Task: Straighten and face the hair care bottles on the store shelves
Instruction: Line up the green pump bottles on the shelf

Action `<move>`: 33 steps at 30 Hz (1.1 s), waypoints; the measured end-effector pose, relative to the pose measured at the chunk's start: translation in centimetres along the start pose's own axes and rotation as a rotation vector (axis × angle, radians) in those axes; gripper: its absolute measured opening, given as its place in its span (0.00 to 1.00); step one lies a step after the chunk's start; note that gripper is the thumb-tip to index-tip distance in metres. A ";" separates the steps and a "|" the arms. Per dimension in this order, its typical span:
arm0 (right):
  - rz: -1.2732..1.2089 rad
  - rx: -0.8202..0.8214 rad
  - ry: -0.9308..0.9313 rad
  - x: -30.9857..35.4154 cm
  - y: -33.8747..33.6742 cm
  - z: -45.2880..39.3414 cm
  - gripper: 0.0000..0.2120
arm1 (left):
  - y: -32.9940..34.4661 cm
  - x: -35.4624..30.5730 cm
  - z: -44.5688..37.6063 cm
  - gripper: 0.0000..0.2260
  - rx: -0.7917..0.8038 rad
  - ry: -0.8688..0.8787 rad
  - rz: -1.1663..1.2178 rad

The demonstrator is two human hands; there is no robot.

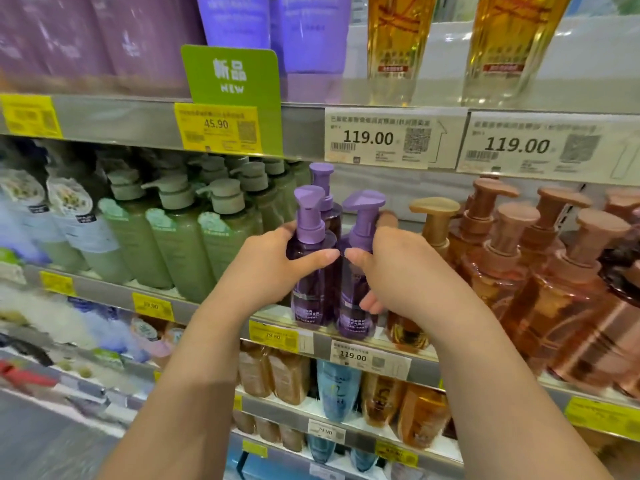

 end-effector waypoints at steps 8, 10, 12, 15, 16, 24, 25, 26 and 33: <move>-0.025 -0.021 -0.033 0.1 -0.5 0.8 0.22 | 0.3 0.8 0.6 0.39 0.017 -0.051 0.058; -0.011 -0.080 -0.012 0.6 -1.1 1.4 0.26 | 0.2 1.3 1.0 0.40 0.042 -0.052 0.046; 0.071 -0.174 -0.006 1.3 -1.9 2.3 0.32 | -1.1 1.8 1.3 0.41 0.039 -0.042 0.040; 0.259 -0.424 -0.001 3.4 -4.2 4.1 0.34 | -4.9 2.9 1.5 0.32 -0.063 0.007 0.054; 0.289 -0.526 -0.009 4.3 -4.9 4.9 0.32 | -6.3 3.5 1.6 0.27 -0.113 0.023 0.049; -0.023 -0.482 -0.137 12.9 2.1 -0.6 0.15 | -15.2 11.0 -0.5 0.13 -0.374 0.030 -0.089; -0.013 -0.420 -0.103 13.0 3.8 -2.3 0.20 | -15.7 11.7 -1.0 0.16 -0.377 0.042 -0.111; -0.024 -0.391 -0.068 12.9 5.1 -3.6 0.24 | -16.0 12.3 -1.5 0.18 -0.374 0.056 -0.129; -0.133 -0.462 0.066 11.9 7.7 -7.9 0.26 | -14.5 14.2 -4.6 0.33 -0.129 0.157 -0.189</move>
Point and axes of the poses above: each hand's wrist, its own z-axis away from the middle knuckle, its own y-axis out of the palm, x = y × z, the point moved 8 cm from there along -z, towards the middle knuckle, and after that the axes turned 13 degrees about -y, right-handed, at the moved point
